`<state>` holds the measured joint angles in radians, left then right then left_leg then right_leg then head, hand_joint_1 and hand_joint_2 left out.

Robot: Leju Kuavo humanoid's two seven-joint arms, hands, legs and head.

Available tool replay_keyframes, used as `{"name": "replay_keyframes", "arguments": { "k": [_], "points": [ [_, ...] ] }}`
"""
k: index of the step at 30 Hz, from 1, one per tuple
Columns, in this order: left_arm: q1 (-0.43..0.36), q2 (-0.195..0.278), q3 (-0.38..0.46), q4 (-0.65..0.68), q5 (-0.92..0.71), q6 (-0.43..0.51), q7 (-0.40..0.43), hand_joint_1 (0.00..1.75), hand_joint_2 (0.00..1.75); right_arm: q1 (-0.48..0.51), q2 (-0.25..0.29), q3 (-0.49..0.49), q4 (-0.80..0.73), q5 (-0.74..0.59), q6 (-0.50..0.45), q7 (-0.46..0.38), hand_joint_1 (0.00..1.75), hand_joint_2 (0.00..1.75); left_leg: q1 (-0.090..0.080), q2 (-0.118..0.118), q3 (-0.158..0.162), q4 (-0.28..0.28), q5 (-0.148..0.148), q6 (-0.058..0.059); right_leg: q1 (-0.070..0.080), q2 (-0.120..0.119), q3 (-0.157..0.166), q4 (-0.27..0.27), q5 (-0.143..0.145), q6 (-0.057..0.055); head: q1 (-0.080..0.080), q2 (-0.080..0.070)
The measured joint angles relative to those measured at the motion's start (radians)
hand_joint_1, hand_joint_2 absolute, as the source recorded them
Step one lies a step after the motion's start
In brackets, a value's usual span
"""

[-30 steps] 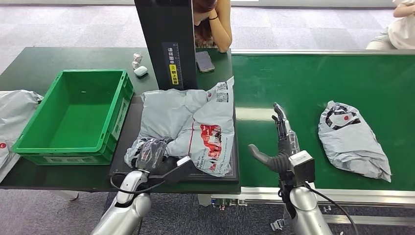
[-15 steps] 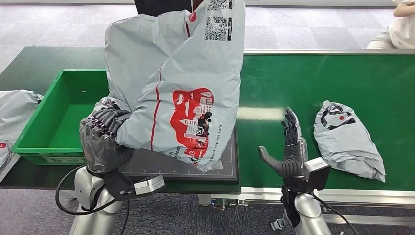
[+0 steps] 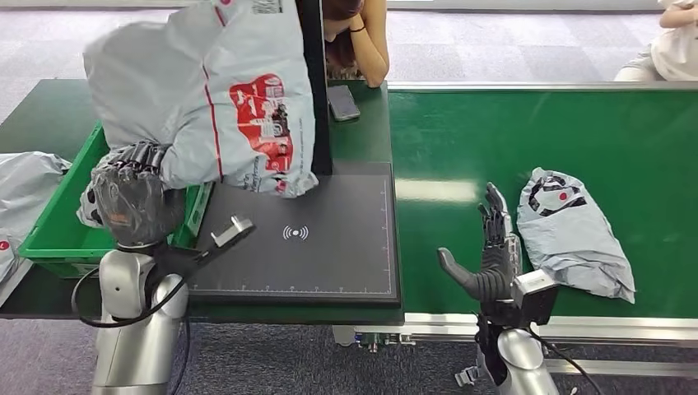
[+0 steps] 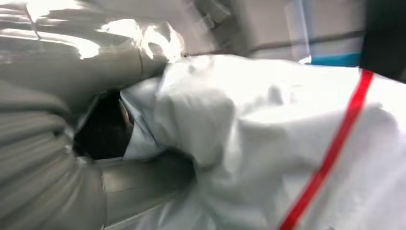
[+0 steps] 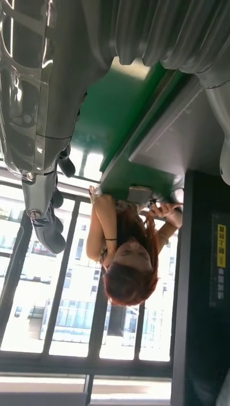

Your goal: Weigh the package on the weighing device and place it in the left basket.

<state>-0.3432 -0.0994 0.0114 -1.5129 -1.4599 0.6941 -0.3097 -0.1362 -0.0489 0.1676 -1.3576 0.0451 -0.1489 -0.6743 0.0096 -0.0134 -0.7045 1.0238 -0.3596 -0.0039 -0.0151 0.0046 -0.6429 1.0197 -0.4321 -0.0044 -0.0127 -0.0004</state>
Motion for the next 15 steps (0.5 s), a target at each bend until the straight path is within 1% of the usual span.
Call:
{"name": "replay_keyframes", "arguments": {
  "k": [1, 3, 5, 7, 12, 15],
  "points": [
    [-0.033, 0.019, 0.002, 0.068, -0.009, -0.002, 0.087, 1.75, 1.75, 0.006, 0.0, -0.001, -0.005, 0.01, 0.003, 0.004, 0.0, 1.75, 0.0, 0.001, 0.0, 0.0, 0.001, -0.001, 0.0, 0.0, 0.0, 0.0, 0.001, -0.001, 0.0, 0.0],
    [-0.095, 0.063, 0.003, 0.198, -0.016, -0.012, 0.221, 1.75, 1.75, 0.016, 0.0, -0.002, -0.014, 0.028, 0.011, 0.011, 0.0, 1.75, 0.0, 0.002, 0.0, 0.0, 0.001, -0.002, 0.001, 0.002, -0.001, 0.0, 0.002, -0.002, 0.0, 0.0],
    [-0.139, 0.101, 0.005, 0.293, -0.029, -0.033, 0.304, 1.75, 1.75, 0.021, 0.0, -0.002, -0.018, 0.041, 0.018, 0.019, 0.0, 1.75, 0.0, 0.003, 0.0, 0.0, 0.001, -0.003, 0.002, 0.003, -0.001, 0.001, 0.002, -0.003, 0.0, 0.0],
    [-0.174, 0.13, 0.008, 0.376, -0.046, -0.052, 0.356, 1.75, 1.75, 0.022, 0.0, -0.003, -0.02, 0.052, 0.023, 0.026, 0.0, 1.75, 0.001, 0.004, 0.0, 0.0, 0.002, -0.003, 0.002, 0.004, -0.002, 0.001, 0.002, -0.003, 0.0, 0.0],
    [-0.244, 0.197, 0.012, 0.543, -0.089, -0.088, 0.445, 1.75, 1.75, 0.024, 0.0, -0.004, -0.02, 0.075, 0.036, 0.041, 0.0, 1.75, 0.001, 0.004, -0.001, 0.0, 0.001, -0.003, 0.002, 0.004, -0.002, 0.001, 0.002, -0.003, 0.0, 0.0],
    [-0.286, 0.254, 0.016, 0.655, -0.097, -0.081, 0.489, 1.75, 1.75, 0.032, 0.001, -0.006, -0.02, 0.091, 0.043, 0.045, 0.0, 1.75, 0.001, 0.004, -0.001, 0.0, 0.001, -0.004, 0.002, 0.005, -0.002, 0.001, 0.002, -0.004, 0.0, 0.0]
  ]
}}
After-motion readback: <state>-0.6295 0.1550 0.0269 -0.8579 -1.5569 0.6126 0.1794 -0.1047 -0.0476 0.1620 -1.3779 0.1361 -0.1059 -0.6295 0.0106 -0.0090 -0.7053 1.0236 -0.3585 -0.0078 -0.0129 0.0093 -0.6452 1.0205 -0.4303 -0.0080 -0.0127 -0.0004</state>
